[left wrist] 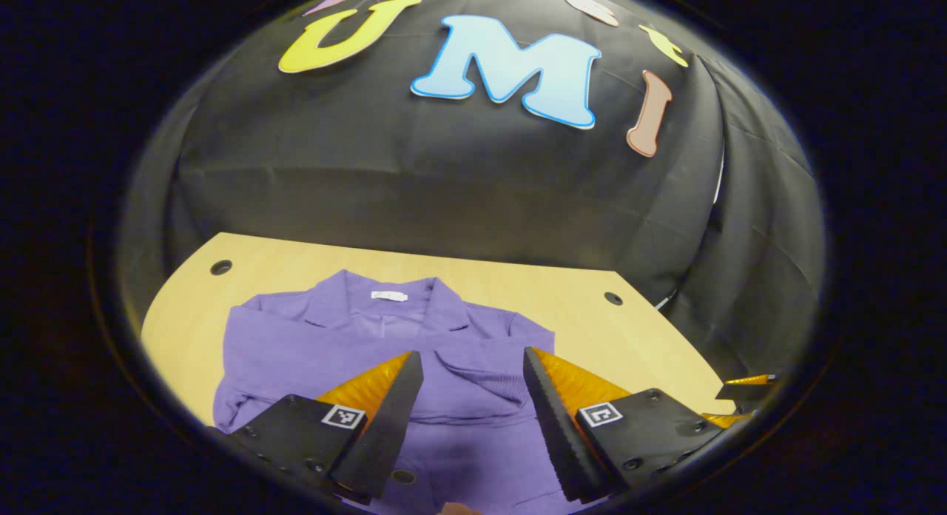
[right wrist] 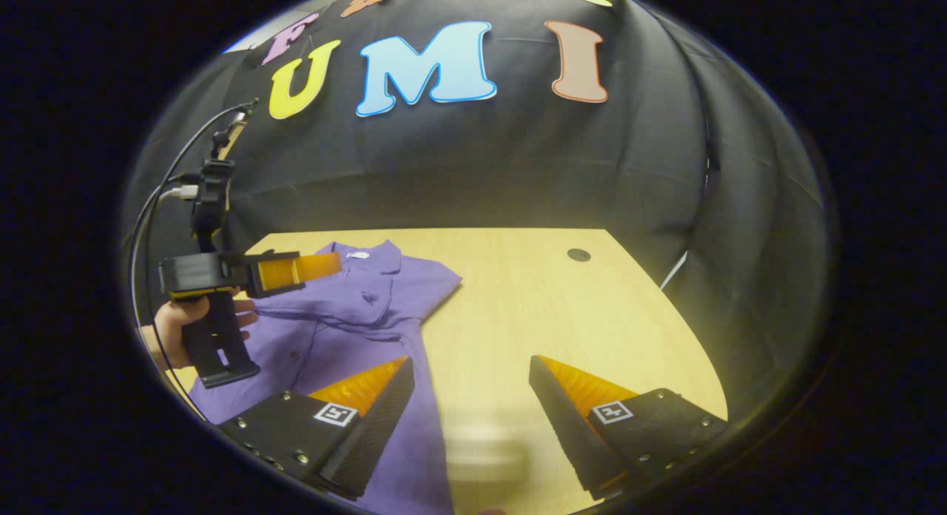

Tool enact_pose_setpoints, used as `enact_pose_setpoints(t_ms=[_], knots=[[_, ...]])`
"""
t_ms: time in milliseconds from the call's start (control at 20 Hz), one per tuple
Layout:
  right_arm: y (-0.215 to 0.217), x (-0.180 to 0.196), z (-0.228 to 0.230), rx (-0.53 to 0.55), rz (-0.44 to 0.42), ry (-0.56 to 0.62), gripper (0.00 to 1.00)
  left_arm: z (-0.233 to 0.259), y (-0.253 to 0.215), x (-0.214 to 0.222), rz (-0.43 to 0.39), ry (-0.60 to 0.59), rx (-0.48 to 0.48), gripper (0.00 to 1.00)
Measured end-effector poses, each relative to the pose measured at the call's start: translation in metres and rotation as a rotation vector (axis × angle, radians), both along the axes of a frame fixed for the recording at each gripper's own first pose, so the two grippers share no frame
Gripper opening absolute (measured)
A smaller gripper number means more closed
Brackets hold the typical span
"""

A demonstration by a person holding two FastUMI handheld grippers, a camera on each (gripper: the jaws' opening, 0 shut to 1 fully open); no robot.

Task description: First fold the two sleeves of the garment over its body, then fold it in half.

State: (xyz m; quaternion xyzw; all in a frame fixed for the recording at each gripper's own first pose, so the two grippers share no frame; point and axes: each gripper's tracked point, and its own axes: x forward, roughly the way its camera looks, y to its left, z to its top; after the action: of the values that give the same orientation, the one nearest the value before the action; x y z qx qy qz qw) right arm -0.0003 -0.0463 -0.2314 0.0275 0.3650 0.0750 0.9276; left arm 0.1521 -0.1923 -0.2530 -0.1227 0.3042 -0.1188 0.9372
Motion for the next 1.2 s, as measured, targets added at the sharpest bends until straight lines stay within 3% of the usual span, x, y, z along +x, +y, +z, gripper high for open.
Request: enact_pose_setpoints(t_ms=[300, 900, 1200], knots=[[0.016, -0.047, -0.011, -0.006, -0.028, 0.028, 0.99, 0.001, 0.076, -0.075, 0.045, 0.022, 0.046, 0.9], [0.03, -0.161, -0.042, 0.031, -0.168, 0.173, 0.99, -0.027, 0.212, -0.257, 0.102, 0.134, 0.105, 0.89], [0.034, -0.188, -0.057, 0.025, -0.184, 0.206, 0.99, -0.046, 0.255, -0.324, 0.126, 0.18, 0.135, 0.9]])
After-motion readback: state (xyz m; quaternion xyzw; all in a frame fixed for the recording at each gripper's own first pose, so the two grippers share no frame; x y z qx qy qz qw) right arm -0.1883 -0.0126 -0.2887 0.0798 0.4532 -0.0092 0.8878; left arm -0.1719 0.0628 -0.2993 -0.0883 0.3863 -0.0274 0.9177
